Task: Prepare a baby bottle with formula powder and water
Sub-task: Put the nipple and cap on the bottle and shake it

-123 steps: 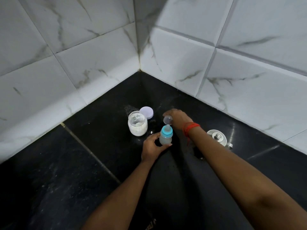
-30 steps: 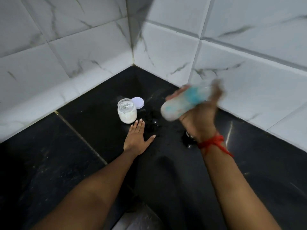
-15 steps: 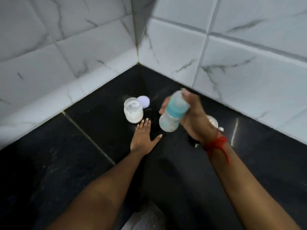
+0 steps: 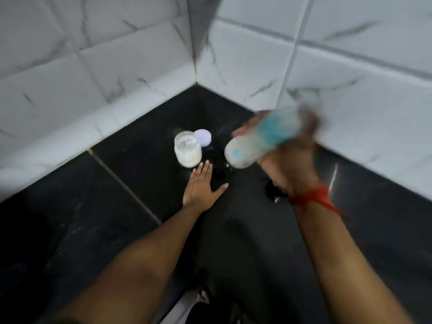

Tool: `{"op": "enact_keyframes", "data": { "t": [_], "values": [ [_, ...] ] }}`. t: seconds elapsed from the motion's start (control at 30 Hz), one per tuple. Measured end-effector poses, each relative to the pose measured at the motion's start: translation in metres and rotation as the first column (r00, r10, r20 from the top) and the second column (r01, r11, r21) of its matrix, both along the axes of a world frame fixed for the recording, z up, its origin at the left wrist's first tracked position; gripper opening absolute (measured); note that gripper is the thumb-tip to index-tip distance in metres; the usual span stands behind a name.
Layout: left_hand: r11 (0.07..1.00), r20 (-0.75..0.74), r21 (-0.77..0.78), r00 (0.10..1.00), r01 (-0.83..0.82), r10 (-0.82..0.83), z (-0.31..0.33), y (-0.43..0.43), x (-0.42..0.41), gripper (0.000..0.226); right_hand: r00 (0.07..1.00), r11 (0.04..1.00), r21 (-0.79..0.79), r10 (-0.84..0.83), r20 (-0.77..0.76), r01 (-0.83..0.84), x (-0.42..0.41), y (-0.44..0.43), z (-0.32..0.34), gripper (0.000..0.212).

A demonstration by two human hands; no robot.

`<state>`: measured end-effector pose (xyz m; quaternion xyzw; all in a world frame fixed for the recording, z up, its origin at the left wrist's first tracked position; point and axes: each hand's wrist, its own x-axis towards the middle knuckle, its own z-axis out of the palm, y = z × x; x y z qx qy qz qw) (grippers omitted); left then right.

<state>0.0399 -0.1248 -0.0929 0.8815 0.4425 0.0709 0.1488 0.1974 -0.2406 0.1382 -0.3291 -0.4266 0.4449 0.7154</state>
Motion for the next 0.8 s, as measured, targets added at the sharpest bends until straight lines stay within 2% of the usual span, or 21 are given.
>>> {"op": "enact_keyframes", "data": {
  "t": [0.07,0.13,0.17,0.2,0.23,0.27,0.3,0.33,0.37,0.4,0.43,0.47,0.5,0.53,0.57,0.6,0.63,0.67,0.73,0.77,0.8],
  "values": [
    [0.999,0.046,0.033,0.999,0.016,-0.017,-0.010,0.004,-0.005,0.098,0.999,0.998,-0.052,0.040,-0.006,-0.040,0.005,0.001,-0.007,0.032],
    [0.997,0.028,0.068,0.999,-0.043,0.041,-0.008,0.009,0.005,0.099,0.993,0.989,0.090,0.115,0.002,-0.115,0.000,-0.001,0.006,0.049],
    [1.000,0.021,-0.018,0.999,-0.025,0.025,0.001,0.001,0.001,0.099,0.998,0.998,0.021,0.057,-0.002,-0.057,0.002,-0.005,0.015,0.060],
    [1.000,0.040,-0.021,0.999,0.022,-0.021,-0.005,-0.006,-0.010,0.099,0.998,0.999,0.050,-0.020,0.058,0.017,0.003,-0.017,0.012,0.064],
    [0.999,0.049,0.029,0.999,0.018,-0.019,-0.005,0.003,-0.004,0.098,0.992,0.993,0.093,-0.080,0.097,0.071,0.001,-0.019,0.026,0.058],
    [0.992,0.007,0.122,1.000,0.024,-0.025,-0.002,0.013,0.008,0.099,0.986,0.953,0.302,-0.046,0.160,-0.005,0.012,-0.011,0.032,0.048],
    [0.994,0.042,0.087,0.997,-0.061,0.057,-0.009,0.011,0.005,0.099,0.995,0.967,0.255,-0.032,0.100,0.006,0.016,-0.005,0.035,0.043],
    [0.999,0.028,-0.039,0.999,-0.036,0.037,0.000,-0.001,-0.002,0.100,0.998,0.992,0.107,-0.064,0.002,0.064,0.010,-0.006,0.034,0.046],
    [0.999,0.052,-0.023,0.998,0.033,-0.031,-0.006,-0.009,-0.011,0.101,0.988,0.987,0.054,-0.151,-0.039,0.153,0.004,-0.017,0.030,0.056],
    [1.000,0.058,0.027,0.998,0.009,-0.011,-0.007,0.005,-0.002,0.101,0.975,0.982,-0.005,-0.189,-0.115,0.190,0.011,-0.010,0.029,0.064],
    [0.994,0.001,0.106,1.000,0.025,-0.025,-0.001,0.018,0.008,0.102,0.979,0.984,0.030,-0.171,-0.109,0.176,0.001,-0.004,0.033,0.069],
    [0.995,0.042,0.081,0.998,-0.054,0.050,-0.010,0.015,0.006,0.102,0.982,0.995,-0.012,-0.103,-0.156,0.102,-0.001,0.002,0.028,0.074],
    [0.999,-0.025,-0.028,0.999,-0.044,0.043,-0.002,-0.001,0.000,0.101,0.984,0.995,-0.067,-0.083,-0.157,0.073,-0.012,-0.007,0.024,0.072],
    [1.000,0.054,-0.011,0.998,0.022,-0.021,-0.006,-0.008,-0.009,0.101,0.975,0.996,-0.071,-0.068,-0.212,0.054,-0.013,-0.014,0.024,0.063],
    [0.999,0.047,0.037,0.999,0.022,-0.024,-0.006,0.001,-0.005,0.100,0.967,0.994,-0.095,-0.083,-0.242,0.062,-0.001,-0.010,0.027,0.056],
    [0.997,0.035,0.080,0.999,0.000,-0.003,-0.004,0.011,0.005,0.099,0.952,0.997,-0.041,-0.075,-0.298,0.066,0.004,-0.006,0.027,0.060],
    [0.998,0.004,0.057,1.000,-0.002,0.001,-0.002,0.013,0.006,0.099,0.942,0.999,0.041,0.019,-0.335,-0.006,0.005,0.000,0.027,0.072],
    [0.998,-0.010,0.035,0.999,-0.043,0.044,-0.003,0.005,0.002,0.099,0.928,0.993,0.030,0.114,-0.353,-0.111,0.009,0.003,0.017,0.084],
    [1.000,0.020,0.025,1.000,0.009,-0.009,-0.006,-0.002,-0.007,0.099,0.935,0.995,-0.033,0.077,-0.346,-0.094,0.007,-0.002,0.010,0.086],
    [0.999,0.029,0.043,1.000,0.006,-0.007,-0.009,0.000,-0.004,0.100,0.945,0.995,-0.004,0.092,-0.315,-0.098,0.008,0.000,0.005,0.088],
    [0.999,0.001,0.045,1.000,-0.012,0.012,0.000,0.004,0.001,0.100,0.909,0.978,0.115,0.206,-0.363,-0.176,0.006,-0.002,0.002,0.086]
  ]
}}
